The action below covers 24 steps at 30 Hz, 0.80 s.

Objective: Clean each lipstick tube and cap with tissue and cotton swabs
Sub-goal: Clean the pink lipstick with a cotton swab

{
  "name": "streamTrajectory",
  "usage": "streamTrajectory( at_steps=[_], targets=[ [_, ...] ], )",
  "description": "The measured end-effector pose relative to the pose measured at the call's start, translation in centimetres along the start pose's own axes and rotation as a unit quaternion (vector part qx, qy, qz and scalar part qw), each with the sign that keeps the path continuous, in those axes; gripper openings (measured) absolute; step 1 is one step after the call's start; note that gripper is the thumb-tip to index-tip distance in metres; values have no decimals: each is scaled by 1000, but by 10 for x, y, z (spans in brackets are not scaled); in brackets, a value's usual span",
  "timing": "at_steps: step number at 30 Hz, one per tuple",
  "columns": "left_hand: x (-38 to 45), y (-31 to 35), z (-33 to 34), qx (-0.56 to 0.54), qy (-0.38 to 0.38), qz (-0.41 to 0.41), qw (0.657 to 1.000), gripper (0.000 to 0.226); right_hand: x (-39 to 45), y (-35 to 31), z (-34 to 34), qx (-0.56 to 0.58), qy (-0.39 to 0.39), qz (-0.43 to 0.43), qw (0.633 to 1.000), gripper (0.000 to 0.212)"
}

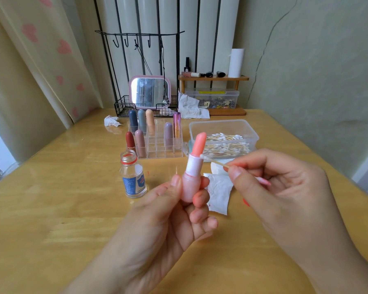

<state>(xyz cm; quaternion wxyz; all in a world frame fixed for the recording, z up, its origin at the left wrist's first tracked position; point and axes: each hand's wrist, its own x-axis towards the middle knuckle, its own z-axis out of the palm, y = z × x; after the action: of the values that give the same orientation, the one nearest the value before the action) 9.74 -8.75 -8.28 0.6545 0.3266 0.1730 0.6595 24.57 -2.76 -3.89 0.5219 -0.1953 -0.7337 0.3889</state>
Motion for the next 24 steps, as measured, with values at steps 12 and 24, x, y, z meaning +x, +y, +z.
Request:
streamTrajectory(
  at_steps=[12,24],
  targets=[
    [1,-1,6,-9,-37,-24,999,34,-1,2,0,-11,-11,-8,1000,3],
    [-1,3,6,62,53,17,997,45,-1,2,-1,-9,3,-8,1000,4]
  ],
)
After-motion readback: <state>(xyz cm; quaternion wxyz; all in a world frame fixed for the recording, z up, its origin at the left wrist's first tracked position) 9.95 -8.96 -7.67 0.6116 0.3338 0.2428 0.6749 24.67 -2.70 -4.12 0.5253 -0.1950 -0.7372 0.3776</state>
